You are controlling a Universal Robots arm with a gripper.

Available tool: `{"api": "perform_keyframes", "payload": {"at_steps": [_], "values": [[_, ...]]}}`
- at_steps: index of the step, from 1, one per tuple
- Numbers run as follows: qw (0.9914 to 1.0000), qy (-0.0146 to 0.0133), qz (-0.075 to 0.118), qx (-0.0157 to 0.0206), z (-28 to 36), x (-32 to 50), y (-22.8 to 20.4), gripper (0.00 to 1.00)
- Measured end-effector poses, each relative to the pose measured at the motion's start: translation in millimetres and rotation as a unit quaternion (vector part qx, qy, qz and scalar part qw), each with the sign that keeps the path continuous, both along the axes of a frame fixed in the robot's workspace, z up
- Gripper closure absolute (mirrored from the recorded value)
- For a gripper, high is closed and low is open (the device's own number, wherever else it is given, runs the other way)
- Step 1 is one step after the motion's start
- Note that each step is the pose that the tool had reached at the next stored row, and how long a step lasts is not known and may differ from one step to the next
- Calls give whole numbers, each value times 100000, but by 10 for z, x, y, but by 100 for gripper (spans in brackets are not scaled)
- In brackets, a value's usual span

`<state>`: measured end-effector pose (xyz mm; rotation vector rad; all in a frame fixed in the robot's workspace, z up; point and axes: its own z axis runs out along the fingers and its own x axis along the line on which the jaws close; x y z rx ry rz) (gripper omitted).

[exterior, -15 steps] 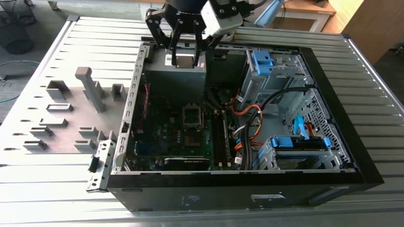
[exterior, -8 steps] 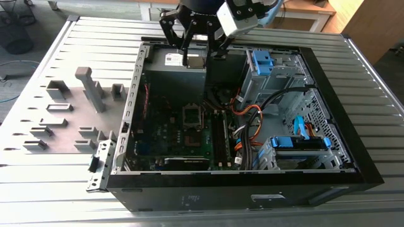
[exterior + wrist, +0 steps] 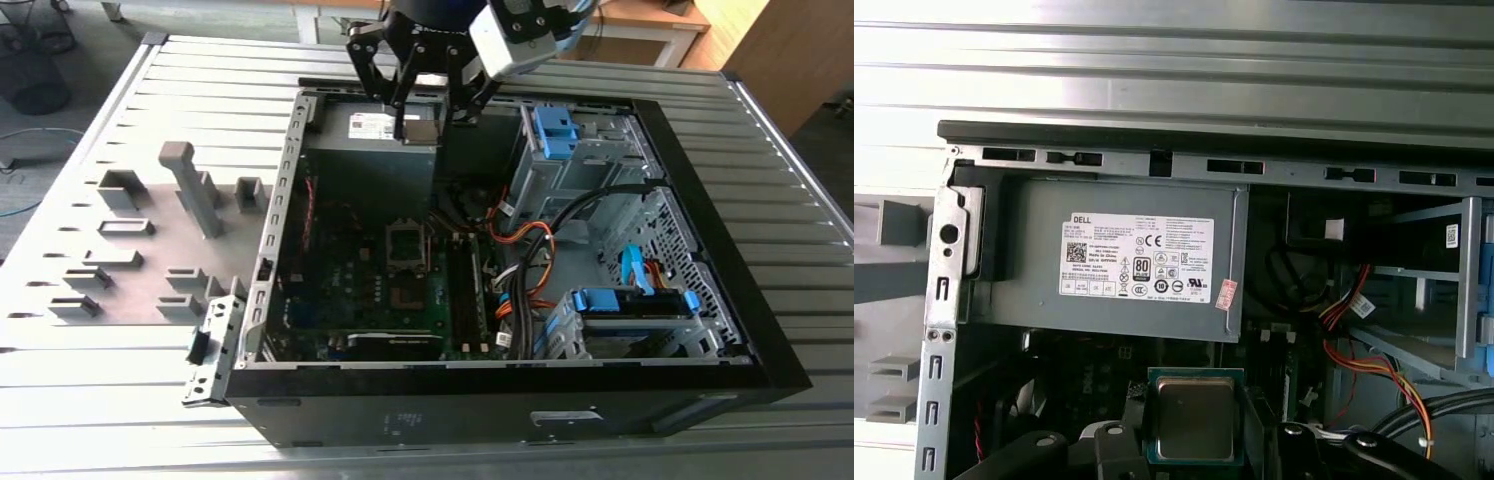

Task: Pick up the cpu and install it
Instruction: 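Pick up the cpu and move it towards the insertion slot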

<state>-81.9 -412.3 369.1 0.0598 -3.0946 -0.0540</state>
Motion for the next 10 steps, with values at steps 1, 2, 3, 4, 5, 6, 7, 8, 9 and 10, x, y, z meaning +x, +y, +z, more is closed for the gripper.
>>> {"api": "perform_keyframes", "payload": {"at_steps": [1,2,3,4,5,6,7,8,9,10], "values": [[100000,-1,2,-2,0,0,0,53],[100000,0,4,-3,0,1,0,53],[100000,-1,2,-2,0,1,0,53],[100000,-1,3,-2,0,1,0,53],[100000,-2,4,0,0,1,0,53],[100000,-1,3,-1,0,1,0,53],[100000,-4,3,-3,0,2,0,53],[100000,1,3,-22,0,2,-1,53],[100000,2,9,-38,1,2,-4,53],[100000,1,12,-38,0,2,-12,53]]}}
